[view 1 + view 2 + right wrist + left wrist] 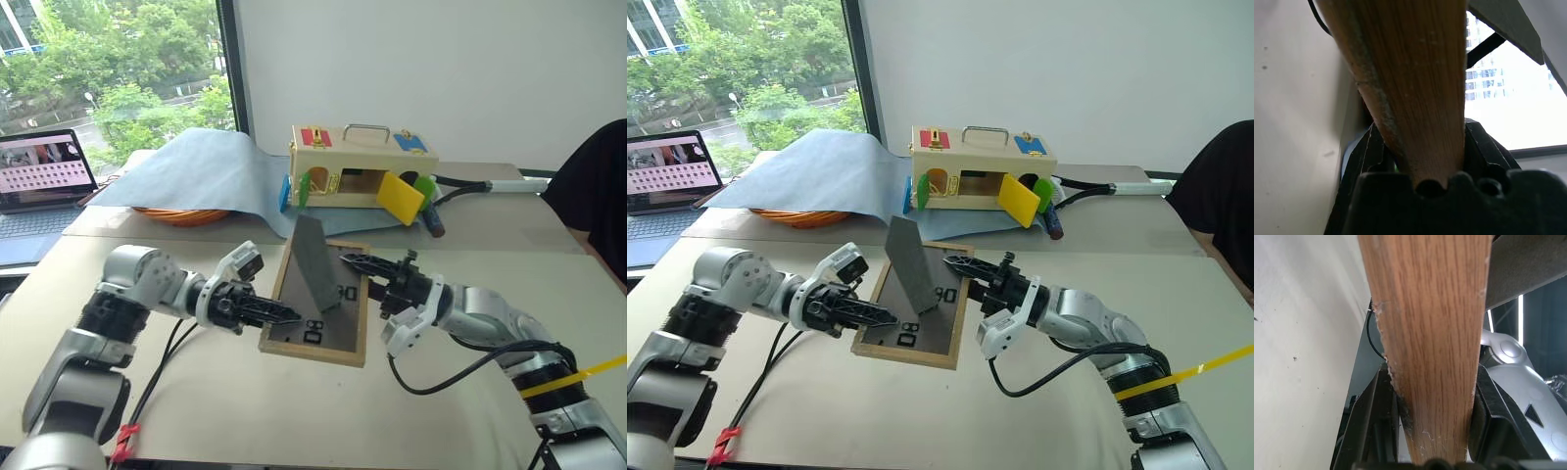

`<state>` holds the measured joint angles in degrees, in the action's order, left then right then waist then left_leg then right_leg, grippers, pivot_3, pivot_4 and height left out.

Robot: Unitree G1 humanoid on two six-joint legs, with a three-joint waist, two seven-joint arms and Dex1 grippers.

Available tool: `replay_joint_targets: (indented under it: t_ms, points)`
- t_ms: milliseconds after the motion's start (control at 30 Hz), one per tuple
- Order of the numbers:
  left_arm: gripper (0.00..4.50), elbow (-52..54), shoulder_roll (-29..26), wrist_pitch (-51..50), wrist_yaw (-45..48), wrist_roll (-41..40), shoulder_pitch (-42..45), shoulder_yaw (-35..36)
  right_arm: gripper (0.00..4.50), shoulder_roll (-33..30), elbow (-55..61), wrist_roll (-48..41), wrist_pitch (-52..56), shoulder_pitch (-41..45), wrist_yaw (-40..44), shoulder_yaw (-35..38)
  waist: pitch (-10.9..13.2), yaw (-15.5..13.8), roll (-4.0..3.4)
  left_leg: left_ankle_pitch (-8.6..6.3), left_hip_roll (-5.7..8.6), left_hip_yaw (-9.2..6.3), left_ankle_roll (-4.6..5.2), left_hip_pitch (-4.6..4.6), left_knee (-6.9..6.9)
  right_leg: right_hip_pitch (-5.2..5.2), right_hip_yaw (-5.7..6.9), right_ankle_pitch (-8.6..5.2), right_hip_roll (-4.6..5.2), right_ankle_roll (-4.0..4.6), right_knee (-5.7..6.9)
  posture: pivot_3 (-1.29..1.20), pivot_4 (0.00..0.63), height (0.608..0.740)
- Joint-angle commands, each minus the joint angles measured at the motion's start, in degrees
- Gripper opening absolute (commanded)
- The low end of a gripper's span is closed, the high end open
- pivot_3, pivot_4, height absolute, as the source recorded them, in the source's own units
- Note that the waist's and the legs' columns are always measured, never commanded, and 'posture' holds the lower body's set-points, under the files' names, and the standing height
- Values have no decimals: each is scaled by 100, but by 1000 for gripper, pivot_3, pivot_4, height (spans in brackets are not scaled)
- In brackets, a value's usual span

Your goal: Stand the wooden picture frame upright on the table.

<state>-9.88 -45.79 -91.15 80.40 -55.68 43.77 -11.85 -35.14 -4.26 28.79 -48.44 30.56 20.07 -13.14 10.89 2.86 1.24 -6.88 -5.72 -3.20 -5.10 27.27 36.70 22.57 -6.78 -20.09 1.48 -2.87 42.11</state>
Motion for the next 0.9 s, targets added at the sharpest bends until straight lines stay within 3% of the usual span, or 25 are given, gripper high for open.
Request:
replay_joint_targets:
  t_ms: [33,133,200,300,400,500,600,733,900]
  points:
    - [1152,981,-634,1534,-478,491,-512,1149,1454,163,-524,-2165,1471,-93,684,592,1,-21,-1,0,0,-1,0,0,0,-1,2,0,0,0,1,0,150,670]
    - [1152,904,-622,1322,-639,418,-631,1415,1484,296,-579,-2112,1445,-22,907,699,5,-89,5,1,0,-7,-1,0,12,-10,13,0,1,0,2,0,150,670]
    - [2227,744,-533,1171,-783,364,-597,1487,1486,382,-622,-2029,1338,4,969,701,5,-156,22,3,0,-10,2,-1,21,-18,20,0,3,-3,1,0,150,670]
    - [3489,409,-328,852,-1035,240,-443,1542,1469,415,-579,-1943,1192,44,1014,584,9,-198,33,5,-8,-17,5,-5,25,-28,36,0,2,-1,-3,0,150,670]
    - [4479,315,-286,723,-1136,166,-381,1649,1315,385,-571,-1955,1171,83,1048,530,18,-210,20,6,1,-14,6,-2,27,-27,32,0,9,-3,-3,0,150,670]
    - [4500,387,-478,973,-1030,193,-460,1796,1295,401,-614,-2115,1351,75,1140,605,18,-150,20,6,-5,-16,6,1,15,-18,35,-1,2,1,0,0,150,670]
    - [4500,642,-735,1514,-865,245,-742,2079,1294,503,-578,-2897,2190,42,1505,727,19,-52,19,6,-9,-17,6,0,2,-17,35,-2,0,6,0,0,150,670]
    - [4500,947,-697,1784,-1191,193,-1043,2475,1293,688,-267,-4367,4247,11,2210,883,19,-47,19,6,-9,-17,6,-1,2,-21,37,-2,2,6,0,0,150,670]
    - [4500,1956,106,2999,-1987,369,-1889,3150,1292,770,164,-5583,6741,73,2396,1084,21,-79,16,6,-9,-16,6,-1,7,-23,36,-1,4,6,-2,0,150,670]
